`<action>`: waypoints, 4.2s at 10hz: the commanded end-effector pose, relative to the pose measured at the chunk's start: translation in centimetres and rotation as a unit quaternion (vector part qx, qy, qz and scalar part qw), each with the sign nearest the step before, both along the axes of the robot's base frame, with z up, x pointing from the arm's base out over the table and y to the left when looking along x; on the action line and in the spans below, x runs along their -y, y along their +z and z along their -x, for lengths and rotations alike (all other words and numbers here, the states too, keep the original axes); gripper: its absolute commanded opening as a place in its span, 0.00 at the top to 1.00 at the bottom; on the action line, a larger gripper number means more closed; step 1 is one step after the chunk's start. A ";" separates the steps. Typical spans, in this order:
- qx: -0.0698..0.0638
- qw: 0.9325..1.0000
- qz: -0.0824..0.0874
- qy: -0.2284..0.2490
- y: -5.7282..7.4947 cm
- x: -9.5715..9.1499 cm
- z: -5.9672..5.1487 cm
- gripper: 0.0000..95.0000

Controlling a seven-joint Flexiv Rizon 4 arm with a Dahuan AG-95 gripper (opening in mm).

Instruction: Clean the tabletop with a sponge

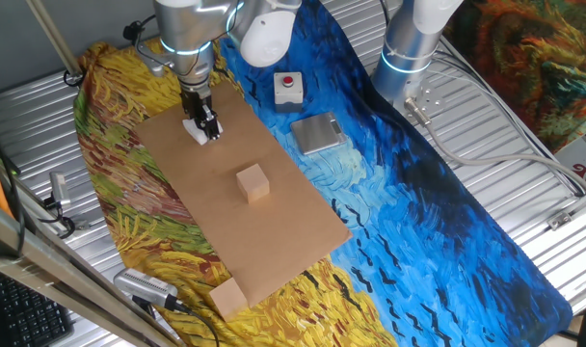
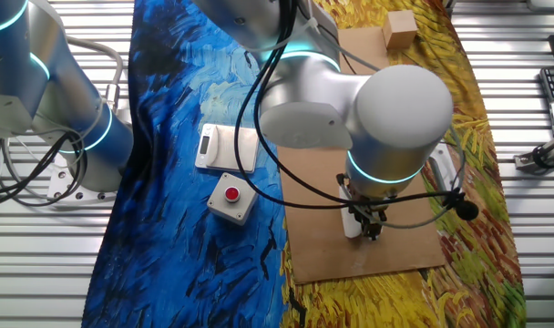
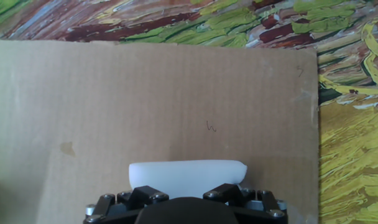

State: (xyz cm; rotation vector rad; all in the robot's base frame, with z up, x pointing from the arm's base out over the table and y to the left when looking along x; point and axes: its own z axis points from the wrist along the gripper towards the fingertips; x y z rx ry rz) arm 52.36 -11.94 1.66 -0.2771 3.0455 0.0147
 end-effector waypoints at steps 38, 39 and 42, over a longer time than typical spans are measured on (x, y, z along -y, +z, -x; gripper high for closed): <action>-0.023 0.999 -0.012 0.028 3.1 -0.2 -0.5 0.00; -0.025 0.999 -0.012 0.031 3.2 -0.2 -0.4 0.00; -0.029 0.996 -0.010 0.084 4.2 -0.2 -0.1 0.00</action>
